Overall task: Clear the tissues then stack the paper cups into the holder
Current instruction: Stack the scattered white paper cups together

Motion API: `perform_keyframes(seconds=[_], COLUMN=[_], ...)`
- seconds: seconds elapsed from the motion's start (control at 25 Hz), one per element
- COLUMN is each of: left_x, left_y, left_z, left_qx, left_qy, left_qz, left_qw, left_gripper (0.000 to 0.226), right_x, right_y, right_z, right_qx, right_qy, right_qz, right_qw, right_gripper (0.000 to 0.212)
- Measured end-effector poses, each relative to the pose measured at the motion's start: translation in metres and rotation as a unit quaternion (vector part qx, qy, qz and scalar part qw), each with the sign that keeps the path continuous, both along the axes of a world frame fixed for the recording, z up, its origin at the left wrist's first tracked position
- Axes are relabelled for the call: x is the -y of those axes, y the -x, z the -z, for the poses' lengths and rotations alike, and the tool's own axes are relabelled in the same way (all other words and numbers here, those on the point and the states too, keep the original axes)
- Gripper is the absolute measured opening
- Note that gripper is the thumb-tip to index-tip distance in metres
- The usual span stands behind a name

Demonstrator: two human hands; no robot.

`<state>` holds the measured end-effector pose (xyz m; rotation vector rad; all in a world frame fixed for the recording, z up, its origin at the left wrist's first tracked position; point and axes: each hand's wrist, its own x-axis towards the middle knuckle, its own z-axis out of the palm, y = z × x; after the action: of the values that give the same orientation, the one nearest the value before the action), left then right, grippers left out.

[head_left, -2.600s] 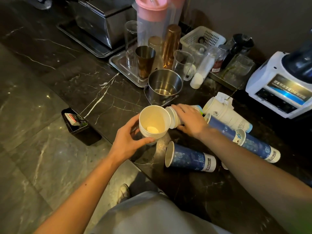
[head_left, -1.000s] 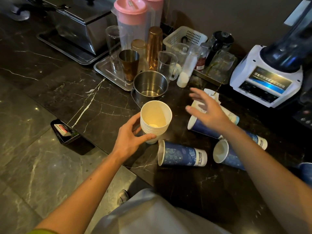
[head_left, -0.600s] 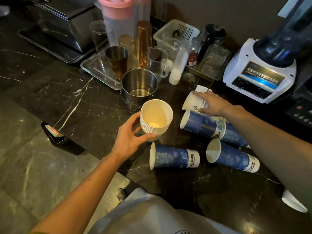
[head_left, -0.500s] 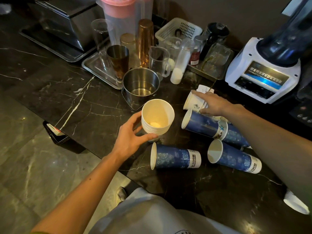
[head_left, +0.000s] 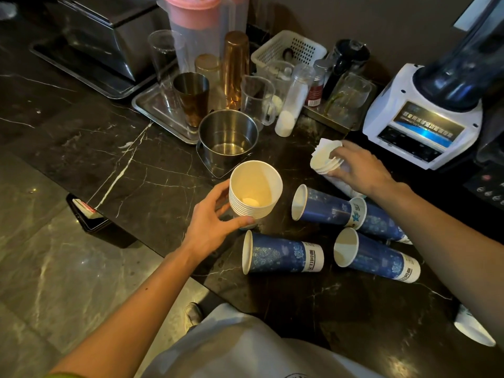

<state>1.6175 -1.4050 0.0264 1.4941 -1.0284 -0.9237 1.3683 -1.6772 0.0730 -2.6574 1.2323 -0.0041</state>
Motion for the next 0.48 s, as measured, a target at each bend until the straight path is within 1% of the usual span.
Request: perform_keyframes(seconds=[0.12, 0.24, 0.32, 0.4, 0.48], left_x=[0.000, 0.002, 0.003, 0.003, 0.005], left_y=[-0.002, -0.001, -0.002, -0.002, -0.001], left_z=[0.002, 0.002, 0.003, 0.002, 0.001], left_qx=[0.002, 0.004, 0.001, 0.004, 0.008], left_qy=[-0.001, 0.001, -0.003, -0.005, -0.011], left_qz=[-0.002, 0.004, 0.007, 0.009, 0.012], left_qw=[1.000, 1.000, 1.000, 1.000, 1.000], left_gripper=[0.080, 0.079, 0.080, 0.080, 0.080], right_x=[-0.020, -0.050, -0.072, -0.099, -0.123], right_y=[0.001, -0.012, -0.026, -0.039, -0.047], right_z=[-0.018, -0.044, -0.058, -0.069, -0.080], right_qx=[0.151, 0.318, 0.417, 0.509, 0.573], right_qy=[0.056, 0.067, 0.033, -0.037, -0.072], right_qz=[0.025, 0.052, 0.060, 0.067, 0.053], right_qw=[0.987, 0.944, 0.906, 0.857, 0.815], right_gripper=[0.036, 0.035, 0.035, 0.035, 0.035])
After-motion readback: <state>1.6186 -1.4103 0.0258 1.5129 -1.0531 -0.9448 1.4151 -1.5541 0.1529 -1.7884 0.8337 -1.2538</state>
